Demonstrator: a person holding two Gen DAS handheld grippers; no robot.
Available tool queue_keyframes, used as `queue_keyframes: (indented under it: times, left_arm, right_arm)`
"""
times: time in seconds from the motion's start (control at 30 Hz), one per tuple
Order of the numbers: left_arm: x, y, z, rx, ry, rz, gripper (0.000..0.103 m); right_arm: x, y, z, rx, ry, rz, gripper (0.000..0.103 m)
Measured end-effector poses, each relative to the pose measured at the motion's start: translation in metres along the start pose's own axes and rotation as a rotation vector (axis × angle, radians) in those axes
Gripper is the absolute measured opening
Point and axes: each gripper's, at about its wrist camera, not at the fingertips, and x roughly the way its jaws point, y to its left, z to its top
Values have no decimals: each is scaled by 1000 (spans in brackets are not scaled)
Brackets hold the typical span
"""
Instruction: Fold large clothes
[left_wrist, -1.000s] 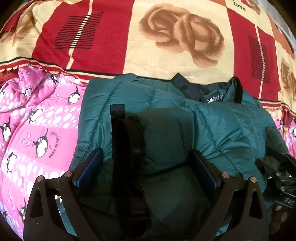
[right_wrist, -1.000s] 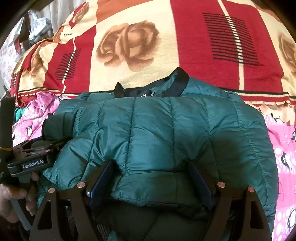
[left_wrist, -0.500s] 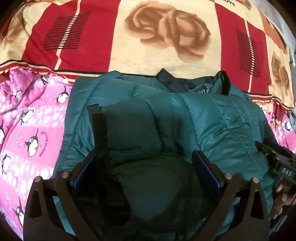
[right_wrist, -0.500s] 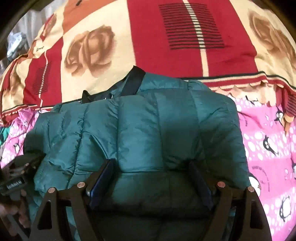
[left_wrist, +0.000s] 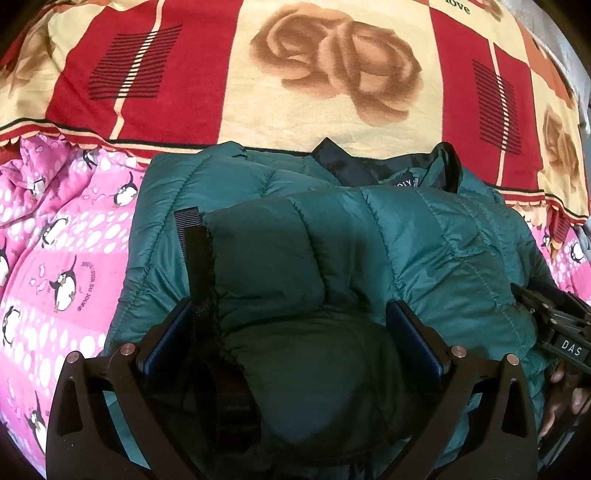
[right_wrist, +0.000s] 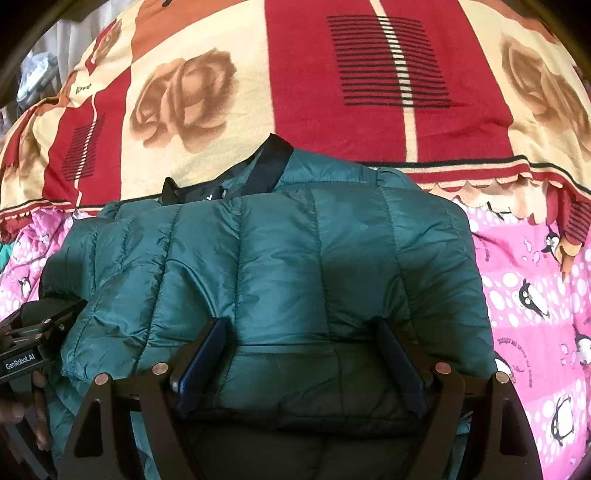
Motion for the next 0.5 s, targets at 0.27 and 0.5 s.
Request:
queue_keyframes:
  times: [0.27, 0.5]
  left_arm:
    - [0, 0, -2, -5, -4, 3, 102]
    - [2, -1, -2, -3, -4, 8, 102]
  right_arm:
    - [-1, -1, -2, -1, -4, 1, 83]
    - [-1, 0, -1, -1, -4, 0, 83]
